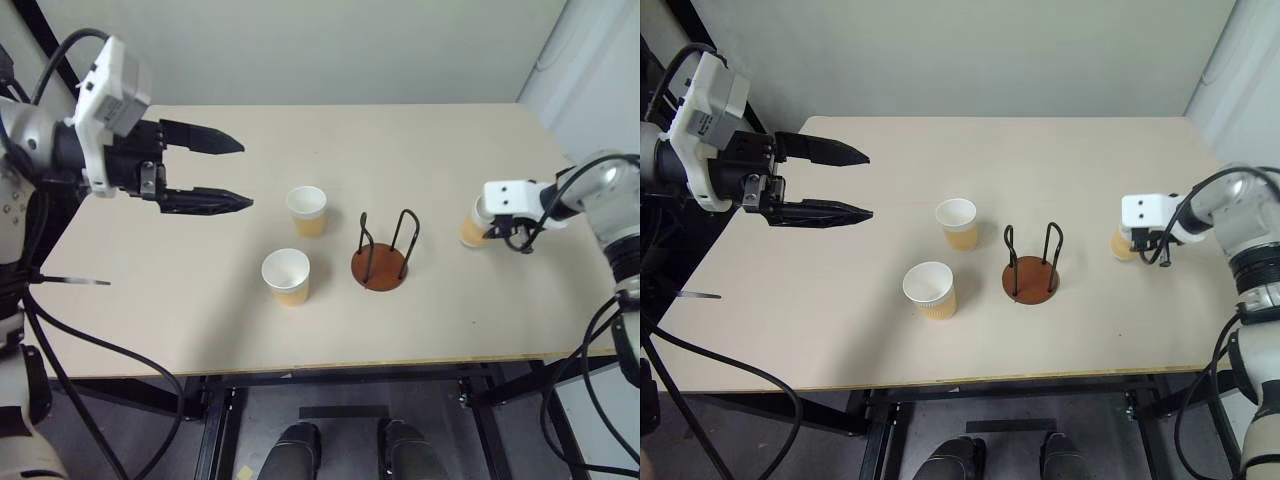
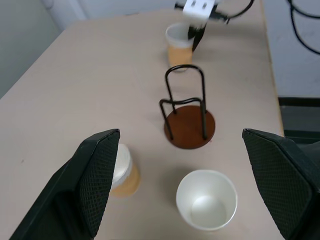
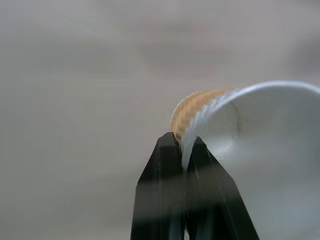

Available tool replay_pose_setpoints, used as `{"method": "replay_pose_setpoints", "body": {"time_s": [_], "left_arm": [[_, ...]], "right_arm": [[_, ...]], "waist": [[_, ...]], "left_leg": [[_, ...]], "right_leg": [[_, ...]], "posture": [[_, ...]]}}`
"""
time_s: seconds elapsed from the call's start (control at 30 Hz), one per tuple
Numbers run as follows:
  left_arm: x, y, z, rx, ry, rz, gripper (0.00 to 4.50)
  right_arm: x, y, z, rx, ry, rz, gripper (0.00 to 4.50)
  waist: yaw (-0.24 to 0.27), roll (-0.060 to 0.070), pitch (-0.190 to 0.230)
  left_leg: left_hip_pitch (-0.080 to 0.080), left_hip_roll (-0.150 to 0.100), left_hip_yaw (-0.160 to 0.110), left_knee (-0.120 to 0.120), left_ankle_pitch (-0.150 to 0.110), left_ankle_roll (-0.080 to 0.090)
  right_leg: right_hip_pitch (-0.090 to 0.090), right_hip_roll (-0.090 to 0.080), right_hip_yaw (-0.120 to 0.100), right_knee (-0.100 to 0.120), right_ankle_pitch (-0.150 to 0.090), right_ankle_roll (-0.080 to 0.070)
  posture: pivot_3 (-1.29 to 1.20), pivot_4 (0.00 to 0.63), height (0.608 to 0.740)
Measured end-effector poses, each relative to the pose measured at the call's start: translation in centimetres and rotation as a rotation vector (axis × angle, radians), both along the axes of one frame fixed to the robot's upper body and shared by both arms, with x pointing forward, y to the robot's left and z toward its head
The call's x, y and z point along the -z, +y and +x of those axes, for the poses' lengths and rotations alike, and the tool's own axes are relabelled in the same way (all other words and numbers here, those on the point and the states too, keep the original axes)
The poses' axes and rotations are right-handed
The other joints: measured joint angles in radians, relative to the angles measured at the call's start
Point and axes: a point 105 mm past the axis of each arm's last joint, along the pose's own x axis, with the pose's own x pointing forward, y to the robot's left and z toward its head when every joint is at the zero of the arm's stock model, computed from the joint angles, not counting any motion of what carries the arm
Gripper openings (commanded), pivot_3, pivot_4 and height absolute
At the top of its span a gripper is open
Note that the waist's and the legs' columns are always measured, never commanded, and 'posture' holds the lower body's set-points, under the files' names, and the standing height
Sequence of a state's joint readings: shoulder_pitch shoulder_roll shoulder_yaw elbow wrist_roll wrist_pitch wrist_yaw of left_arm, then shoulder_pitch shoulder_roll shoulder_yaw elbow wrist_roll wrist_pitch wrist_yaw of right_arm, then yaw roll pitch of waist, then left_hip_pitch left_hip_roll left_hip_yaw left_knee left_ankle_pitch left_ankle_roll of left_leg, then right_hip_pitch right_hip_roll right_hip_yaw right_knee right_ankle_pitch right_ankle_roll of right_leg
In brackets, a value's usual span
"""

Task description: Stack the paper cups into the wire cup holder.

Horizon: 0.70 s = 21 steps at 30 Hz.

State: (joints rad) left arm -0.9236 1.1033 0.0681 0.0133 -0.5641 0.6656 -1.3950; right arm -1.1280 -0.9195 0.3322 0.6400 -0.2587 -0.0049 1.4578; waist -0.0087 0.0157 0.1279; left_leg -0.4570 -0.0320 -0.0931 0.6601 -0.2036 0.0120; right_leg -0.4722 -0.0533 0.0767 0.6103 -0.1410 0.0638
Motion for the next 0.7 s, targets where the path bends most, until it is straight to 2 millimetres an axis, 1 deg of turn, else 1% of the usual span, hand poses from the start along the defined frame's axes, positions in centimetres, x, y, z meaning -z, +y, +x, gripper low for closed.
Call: {"method": "replay_pose_setpoints", "body": {"time_s": [0.03, 0.1, 0.13, 0.2, 0.23, 0.3, 0.37, 0.47, 0.57, 0.7], "left_arm": [[0.0, 0.1, 0.1, -0.003, -0.001, -0.001, 4.22], [0.0, 0.3, 0.2, -0.008, 0.002, -0.004, 4.22], [0.1, 0.4, 0.3, -0.009, 0.004, -0.006, 4.22], [-0.1, 0.5, 0.5, -0.008, -0.003, -0.005, 4.22], [-0.2, 0.5, 0.6, -0.008, -0.009, -0.006, 4.22], [-0.4, 0.4, 0.7, -0.004, -0.021, -0.004, 4.22], [-0.4, 0.3, 0.9, -0.003, -0.025, -0.003, 4.22], [-0.3, 0.4, 1.1, -0.005, -0.022, -0.005, 4.22], [-0.3, 0.4, 1.1, -0.004, -0.023, -0.006, 4.22], [-0.3, 0.4, 1.1, -0.003, -0.024, -0.006, 4.22]], "right_arm": [[-1.4, 0.7, -0.4, -0.016, -0.023, 0.030, 0.04], [-4.3, 2.7, -1.3, -0.075, -0.075, 0.086, 0.04], [-6.1, 4.0, -2.0, -0.118, -0.112, 0.111, 0.04], [-8.4, 6.2, -3.3, -0.189, -0.151, 0.144, 0.04], [-9.0, 7.4, -4.0, -0.232, -0.158, 0.160, 0.04], [-9.3, 9.2, -5.0, -0.298, -0.149, 0.175, 0.04], [-9.0, 10.9, -5.9, -0.360, -0.118, 0.190, 0.04], [-8.5, 12.5, -6.6, -0.422, -0.101, 0.173, 0.04], [-7.2, 13.2, -6.5, -0.457, -0.074, 0.135, 0.04], [-6.2, 13.1, -6.0, -0.467, -0.052, 0.105, 0.04]], "waist": [[-0.001, 0.000, 0.000], [-0.003, 0.000, 0.000], [-0.003, 0.000, 0.000], [-0.005, 0.000, 0.000], [-0.006, 0.000, 0.000], [-0.007, 0.000, 0.000], [-0.008, 0.000, 0.000], [-0.008, 0.000, 0.000], [-0.008, 0.000, 0.000], [-0.008, 0.000, 0.000]], "left_leg": [[0.000, 0.000, 0.000, 0.000, 0.000, 0.000], [0.000, 0.000, 0.000, -0.002, 0.000, 0.000], [0.000, 0.000, 0.000, -0.003, 0.000, -0.001], [0.001, 0.001, 0.000, -0.003, 0.000, -0.001], [0.001, 0.001, 0.000, -0.004, 0.000, -0.001], [0.001, 0.001, -0.001, -0.004, 0.000, -0.001], [0.001, 0.001, -0.001, -0.004, 0.000, -0.001], [0.001, 0.001, -0.001, -0.004, 0.001, -0.001], [0.001, 0.001, -0.001, -0.003, 0.001, 0.000], [0.001, 0.001, -0.001, -0.003, 0.001, 0.000]], "right_leg": [[0.000, 0.000, 0.000, 0.000, 0.000, 0.000], [-0.001, 0.000, 0.000, 0.000, -0.001, -0.001], [-0.001, 0.001, 0.000, 0.000, -0.001, -0.002], [-0.001, 0.001, -0.001, 0.000, -0.003, -0.004], [-0.001, 0.001, -0.001, 0.000, -0.003, -0.005], [-0.001, 0.001, -0.002, 0.000, -0.004, -0.006], [-0.001, 0.001, -0.002, 0.001, -0.004, -0.006], [-0.001, 0.001, -0.002, 0.001, -0.005, -0.007], [-0.001, 0.001, -0.002, 0.001, -0.005, -0.007], [-0.001, 0.001, -0.002, 0.002, -0.005, -0.007]], "posture": [[0.00, 0.150, 0.740], [0.00, 0.150, 0.740], [0.00, 0.150, 0.740], [0.00, 0.150, 0.740], [0.00, 0.150, 0.740], [0.00, 0.150, 0.740], [0.00, 0.150, 0.740], [0.00, 0.150, 0.740], [0.00, 0.150, 0.740], [0.00, 0.150, 0.740]]}}
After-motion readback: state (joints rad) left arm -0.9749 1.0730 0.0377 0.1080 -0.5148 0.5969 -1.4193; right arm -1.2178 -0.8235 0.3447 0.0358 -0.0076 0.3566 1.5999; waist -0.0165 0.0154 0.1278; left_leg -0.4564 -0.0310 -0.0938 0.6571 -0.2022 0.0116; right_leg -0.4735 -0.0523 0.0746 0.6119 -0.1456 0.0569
